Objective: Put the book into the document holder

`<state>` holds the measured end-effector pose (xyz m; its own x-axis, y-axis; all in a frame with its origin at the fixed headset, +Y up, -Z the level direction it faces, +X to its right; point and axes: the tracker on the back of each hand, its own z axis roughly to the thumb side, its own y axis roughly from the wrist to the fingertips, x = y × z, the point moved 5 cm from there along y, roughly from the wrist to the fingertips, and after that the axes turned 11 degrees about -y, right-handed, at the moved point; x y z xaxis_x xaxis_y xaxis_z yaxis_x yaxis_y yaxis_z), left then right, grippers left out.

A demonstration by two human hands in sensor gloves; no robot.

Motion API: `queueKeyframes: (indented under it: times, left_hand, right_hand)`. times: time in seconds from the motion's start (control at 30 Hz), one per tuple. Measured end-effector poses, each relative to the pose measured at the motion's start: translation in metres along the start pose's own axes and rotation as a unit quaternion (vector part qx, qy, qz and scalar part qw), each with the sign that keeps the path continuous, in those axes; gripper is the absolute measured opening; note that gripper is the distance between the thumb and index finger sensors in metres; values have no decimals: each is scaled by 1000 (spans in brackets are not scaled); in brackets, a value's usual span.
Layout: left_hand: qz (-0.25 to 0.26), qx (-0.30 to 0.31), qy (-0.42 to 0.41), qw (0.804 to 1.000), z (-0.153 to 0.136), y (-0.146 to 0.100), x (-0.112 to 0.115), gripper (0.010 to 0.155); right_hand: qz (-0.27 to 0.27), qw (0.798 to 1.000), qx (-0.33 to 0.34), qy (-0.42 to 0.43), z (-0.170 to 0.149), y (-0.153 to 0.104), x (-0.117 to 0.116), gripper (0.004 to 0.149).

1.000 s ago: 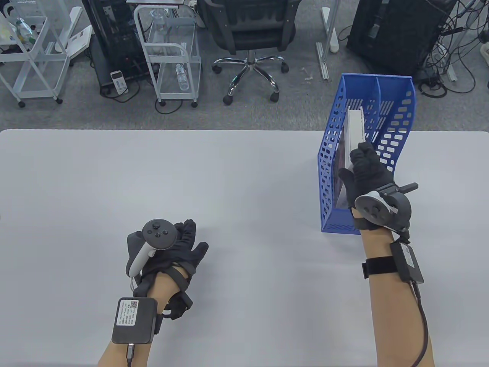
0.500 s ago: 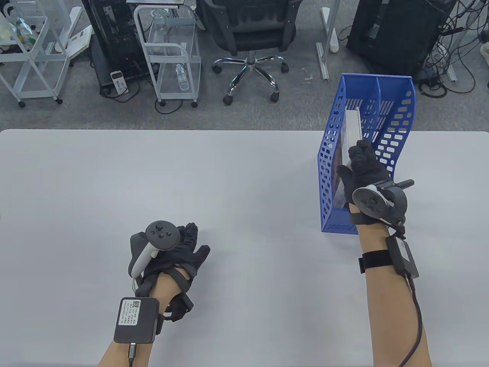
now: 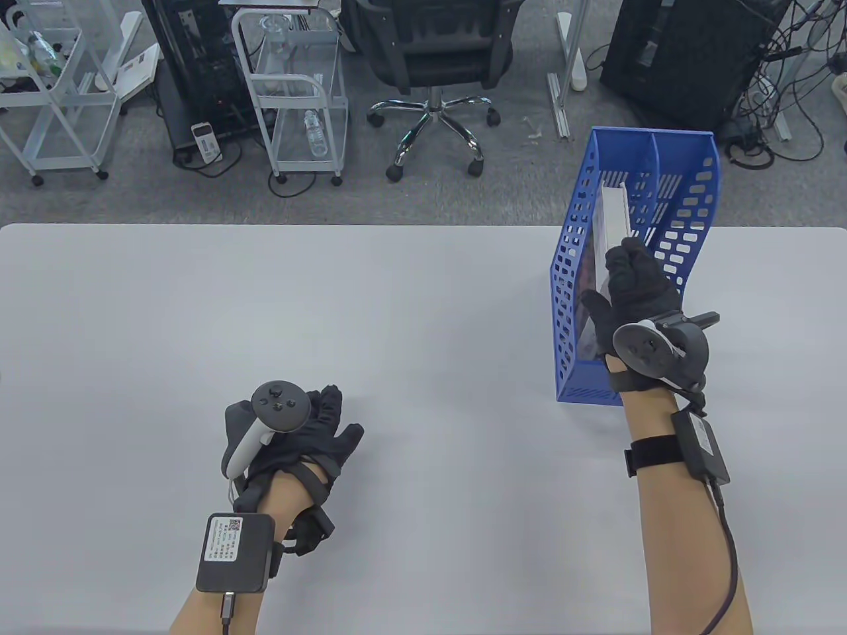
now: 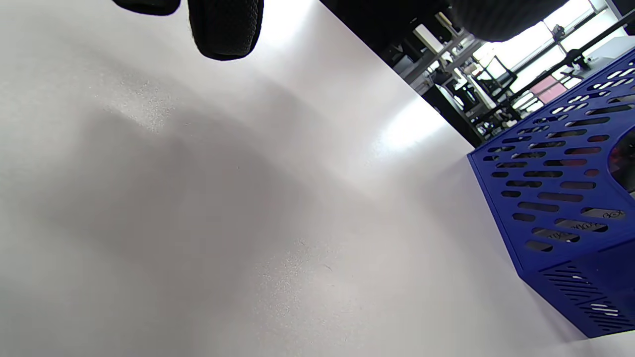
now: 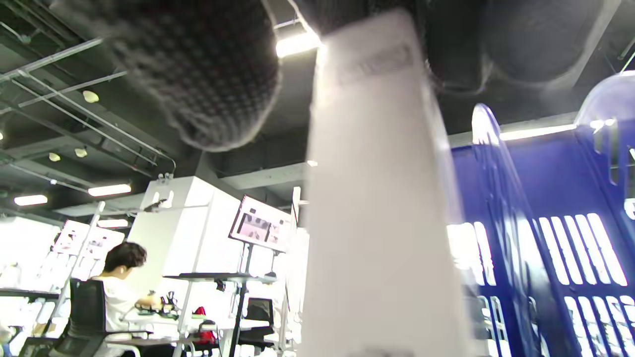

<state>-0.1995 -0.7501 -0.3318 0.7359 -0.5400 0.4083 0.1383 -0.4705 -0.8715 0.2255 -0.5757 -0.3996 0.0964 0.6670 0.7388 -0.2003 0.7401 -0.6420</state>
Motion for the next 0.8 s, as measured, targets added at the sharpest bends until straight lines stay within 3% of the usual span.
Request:
queueKeyframes:
  times: [0.2, 0.3, 0.5, 0.57, 0.67, 0.8]
  left_hand:
    - [30, 47, 9, 998, 17, -7, -9, 80]
    - [41, 64, 19, 997, 25, -12, -11, 80]
    - [32, 88, 53, 994, 37, -15, -2, 80]
    - [12, 99, 70, 993, 39, -15, 6, 81]
    - [-24, 100, 96, 990, 39, -11, 17, 85]
    - [-17, 92, 102, 990, 35, -5, 19, 88]
  right_hand:
    - [-36, 998, 46, 21, 33, -1, 40, 77]
    - [-8, 996, 39, 80, 58, -8, 44, 72]
    - [164, 975, 42, 146, 115, -34, 4, 71]
    - [197, 962, 33, 186, 128, -45, -8, 64]
    - [245, 948, 34, 202, 142, -60, -23, 65]
    - [345, 913, 31, 216, 161, -83, -46, 72]
